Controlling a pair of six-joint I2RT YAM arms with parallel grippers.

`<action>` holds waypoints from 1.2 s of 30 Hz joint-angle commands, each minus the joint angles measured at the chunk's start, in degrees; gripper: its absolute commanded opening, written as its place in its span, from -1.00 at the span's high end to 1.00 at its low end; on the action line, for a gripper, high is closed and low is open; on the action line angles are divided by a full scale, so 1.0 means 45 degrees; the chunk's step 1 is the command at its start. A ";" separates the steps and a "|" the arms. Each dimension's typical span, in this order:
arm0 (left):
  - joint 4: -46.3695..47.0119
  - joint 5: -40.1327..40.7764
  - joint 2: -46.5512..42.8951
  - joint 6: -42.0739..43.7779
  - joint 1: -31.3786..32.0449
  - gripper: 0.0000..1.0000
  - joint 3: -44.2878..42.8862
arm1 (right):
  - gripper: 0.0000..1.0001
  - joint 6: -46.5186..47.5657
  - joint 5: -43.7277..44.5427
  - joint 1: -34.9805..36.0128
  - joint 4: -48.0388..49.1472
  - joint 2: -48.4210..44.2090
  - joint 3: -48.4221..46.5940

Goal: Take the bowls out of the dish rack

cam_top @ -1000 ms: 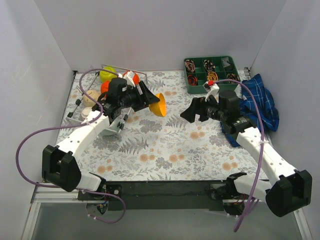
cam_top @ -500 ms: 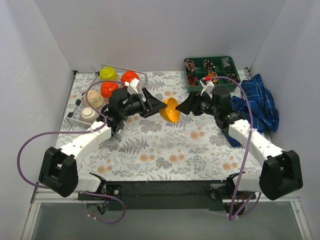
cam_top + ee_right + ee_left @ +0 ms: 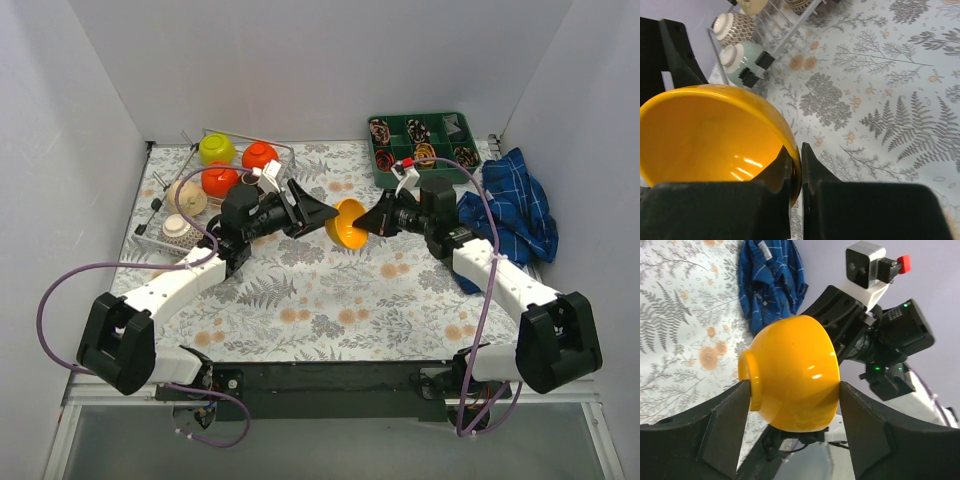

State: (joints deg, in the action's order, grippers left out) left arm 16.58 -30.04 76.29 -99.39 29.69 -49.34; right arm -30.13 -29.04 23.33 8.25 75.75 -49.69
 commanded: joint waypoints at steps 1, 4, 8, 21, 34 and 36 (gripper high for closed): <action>-0.2429 0.1594 -0.0976 0.2861 0.0159 -0.30 -0.0830 | 0.97 0.1652 0.1935 -0.0321 -0.1595 -0.0699 -0.0498; -0.4519 0.3429 -0.1288 0.4560 0.0159 -0.77 -0.1572 | 0.97 0.2826 0.3534 -0.0536 -0.3373 -0.0641 -0.1161; -0.6610 0.6123 -0.1719 0.6514 0.0140 -0.96 -0.2412 | 0.97 0.3569 0.5706 -0.0965 -0.5385 0.0253 -0.2314; -0.9913 1.1343 -0.2676 0.9489 0.0159 -0.96 -0.3137 | 0.97 0.4059 0.8816 -0.1864 -0.8552 0.5724 -0.6980; -1.0461 1.1930 -0.3048 0.9842 0.0140 -0.96 -0.2863 | 0.97 0.3395 0.6708 -0.1865 -0.8182 0.8577 -0.8547; -1.0481 1.1833 -0.2969 0.9783 0.0140 -0.96 -0.2844 | 0.97 0.3375 0.6668 -0.1884 -0.8123 0.8734 -0.8489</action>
State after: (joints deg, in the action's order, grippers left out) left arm -29.69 22.09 64.12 -56.10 30.39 -61.58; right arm -13.54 3.55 15.00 -29.82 114.28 -85.62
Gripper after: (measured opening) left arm 0.982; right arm 0.083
